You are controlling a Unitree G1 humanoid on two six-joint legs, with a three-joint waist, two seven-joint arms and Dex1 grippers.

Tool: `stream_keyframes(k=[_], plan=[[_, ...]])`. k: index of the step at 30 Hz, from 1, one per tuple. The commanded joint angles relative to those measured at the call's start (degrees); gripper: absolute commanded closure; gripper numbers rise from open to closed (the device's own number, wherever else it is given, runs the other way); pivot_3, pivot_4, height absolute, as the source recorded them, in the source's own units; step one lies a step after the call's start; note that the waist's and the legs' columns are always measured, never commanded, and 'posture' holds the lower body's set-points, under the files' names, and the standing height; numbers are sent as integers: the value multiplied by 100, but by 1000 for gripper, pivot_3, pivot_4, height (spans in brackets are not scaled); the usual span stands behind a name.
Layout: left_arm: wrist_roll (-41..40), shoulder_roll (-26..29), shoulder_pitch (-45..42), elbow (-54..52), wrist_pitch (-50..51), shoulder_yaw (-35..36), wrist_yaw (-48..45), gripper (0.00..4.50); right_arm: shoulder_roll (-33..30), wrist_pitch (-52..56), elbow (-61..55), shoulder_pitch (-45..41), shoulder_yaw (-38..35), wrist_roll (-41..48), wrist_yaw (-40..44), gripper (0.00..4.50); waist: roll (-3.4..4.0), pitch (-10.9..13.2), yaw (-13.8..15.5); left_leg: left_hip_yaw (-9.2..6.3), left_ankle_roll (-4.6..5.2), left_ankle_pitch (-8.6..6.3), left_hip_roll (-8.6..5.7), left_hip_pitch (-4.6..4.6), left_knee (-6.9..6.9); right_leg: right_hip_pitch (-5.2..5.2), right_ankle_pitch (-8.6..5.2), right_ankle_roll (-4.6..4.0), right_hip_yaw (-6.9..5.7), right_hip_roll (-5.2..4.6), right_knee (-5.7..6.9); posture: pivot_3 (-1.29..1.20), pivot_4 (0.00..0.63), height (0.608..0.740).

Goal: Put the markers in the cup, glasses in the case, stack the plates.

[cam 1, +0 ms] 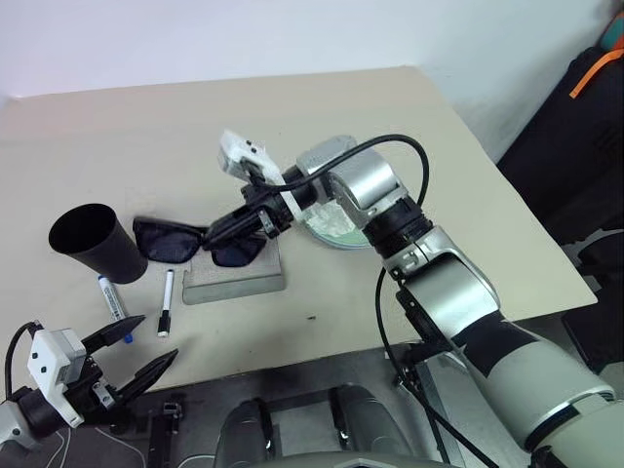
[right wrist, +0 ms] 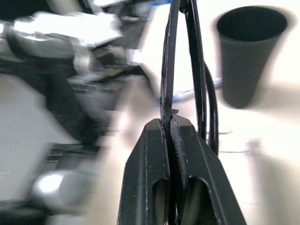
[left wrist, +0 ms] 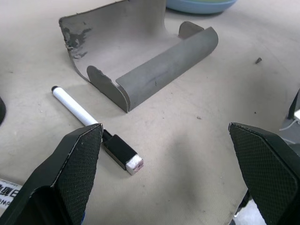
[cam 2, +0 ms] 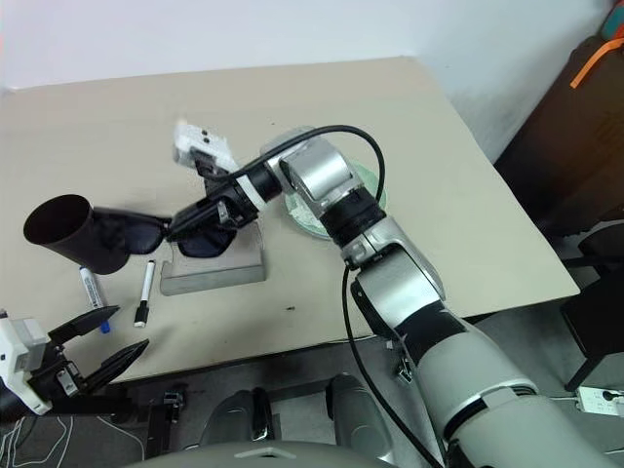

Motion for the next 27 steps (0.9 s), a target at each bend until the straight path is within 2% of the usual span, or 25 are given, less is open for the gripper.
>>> stream_keyframes(k=[1, 6, 16, 27], plan=[[-118, -32, 38, -203, -85, 179, 93, 0, 135, -708, 596, -182, -103, -175, -97, 4485, 1, 1, 2, 2, 0, 0, -1, -3, 1, 0, 0, 0, 0, -1, 0, 0, 150, 726], [-210, -36, 77, -302, -34, 281, 206, 0, 333, -1141, 1307, -245, 112, -628, -43, 4485, 1, 1, 7, 4, 2, 1, -1, -8, 4, 0, 0, 1, -1, -3, -2, 0, 150, 726], [-223, -105, 231, -581, -2, 253, 420, 0, 644, -1303, 1992, -205, 442, -1387, 120, 4485, 1, 1, 10, 3, 1, 3, 2, -10, 8, 0, 1, 2, -5, 2, 2, 0, 150, 726], [-173, -86, 201, -634, -11, 173, 487, 0, 868, -737, 2245, -259, 411, -1571, 309, 4485, 1, 1, 4, 1, -2, 4, 4, -3, 10, 2, 1, 2, -7, 10, 10, 0, 150, 726]])
